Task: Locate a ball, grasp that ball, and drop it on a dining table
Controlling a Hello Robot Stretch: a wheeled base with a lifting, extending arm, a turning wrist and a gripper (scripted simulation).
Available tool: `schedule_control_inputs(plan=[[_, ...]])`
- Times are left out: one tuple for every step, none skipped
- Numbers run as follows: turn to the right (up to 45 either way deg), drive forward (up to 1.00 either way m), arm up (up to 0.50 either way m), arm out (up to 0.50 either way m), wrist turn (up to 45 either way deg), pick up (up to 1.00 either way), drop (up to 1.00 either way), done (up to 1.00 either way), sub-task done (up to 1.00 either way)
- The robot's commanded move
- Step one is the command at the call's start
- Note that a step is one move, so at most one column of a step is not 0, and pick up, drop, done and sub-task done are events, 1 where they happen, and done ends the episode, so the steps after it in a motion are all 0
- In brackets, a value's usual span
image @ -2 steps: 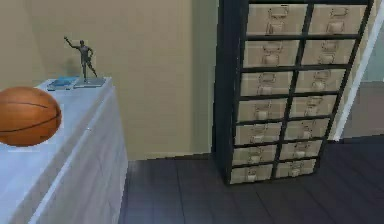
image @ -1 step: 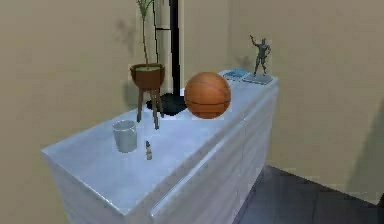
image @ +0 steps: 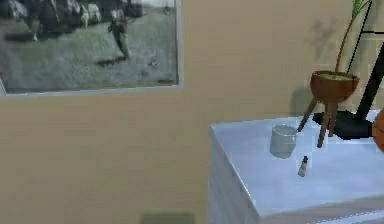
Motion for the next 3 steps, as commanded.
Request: schedule_control_inputs(plan=[[-36.0,0.0,0.0,0.0,0.0,0.0,0.0,0.0,0.0],[45.0,0.0,0.0,0.0,0.0,0.0,0.0,0.0,0.0],[45.0,0.0,0.0,0.0,0.0,0.0,0.0,0.0,0.0]])
